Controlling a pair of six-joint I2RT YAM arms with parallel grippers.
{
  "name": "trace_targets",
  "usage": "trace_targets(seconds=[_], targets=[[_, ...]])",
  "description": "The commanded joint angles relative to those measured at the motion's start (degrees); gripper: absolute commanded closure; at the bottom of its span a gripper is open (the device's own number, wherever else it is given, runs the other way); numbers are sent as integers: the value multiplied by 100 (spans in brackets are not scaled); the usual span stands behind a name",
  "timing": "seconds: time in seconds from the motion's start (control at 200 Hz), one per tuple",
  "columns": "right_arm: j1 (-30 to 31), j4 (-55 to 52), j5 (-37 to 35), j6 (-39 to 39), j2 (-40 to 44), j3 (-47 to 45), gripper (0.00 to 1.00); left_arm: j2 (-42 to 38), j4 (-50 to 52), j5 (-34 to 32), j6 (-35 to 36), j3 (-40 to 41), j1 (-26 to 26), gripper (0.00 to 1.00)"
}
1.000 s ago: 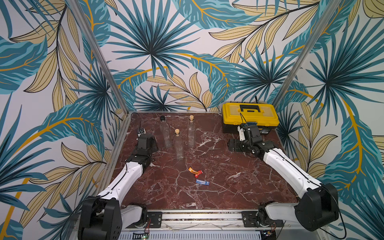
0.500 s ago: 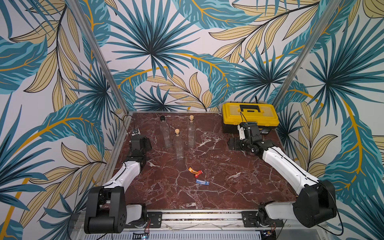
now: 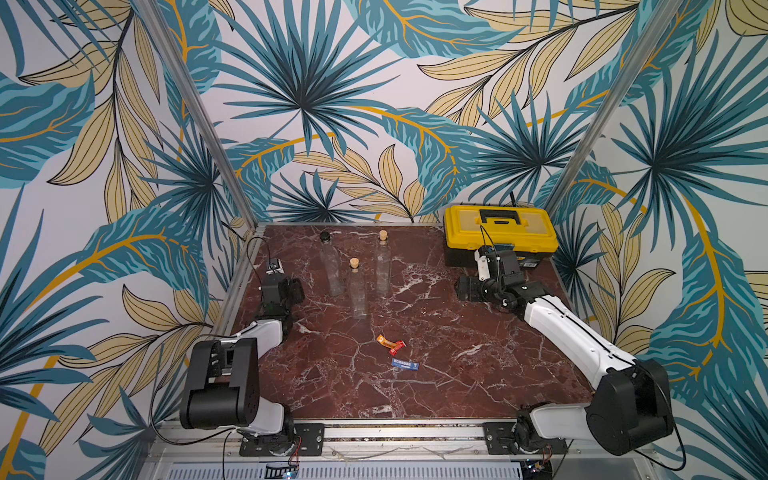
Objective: Remove the label from the bottle
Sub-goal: Reset both arms
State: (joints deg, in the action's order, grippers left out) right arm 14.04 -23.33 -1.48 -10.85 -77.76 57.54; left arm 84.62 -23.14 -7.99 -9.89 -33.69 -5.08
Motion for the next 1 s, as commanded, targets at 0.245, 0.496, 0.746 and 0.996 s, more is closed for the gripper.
trace_targets(seconds=[0.245,0.496,0.746,0.996], targets=[[-42,890,-225,77,341,-587,0,-109,-877,680,240,378,-97,33],[-46,1282,-274,79,358,-699,0,-83,-915,737,286,381,-74,1],[-60,1367,-210,143,419,-779,0,-67,-936,797,387,379,-23,0],[-85,1449,-178,259,457,-796,0,-29,-1389,1148,555,617,-9,0]])
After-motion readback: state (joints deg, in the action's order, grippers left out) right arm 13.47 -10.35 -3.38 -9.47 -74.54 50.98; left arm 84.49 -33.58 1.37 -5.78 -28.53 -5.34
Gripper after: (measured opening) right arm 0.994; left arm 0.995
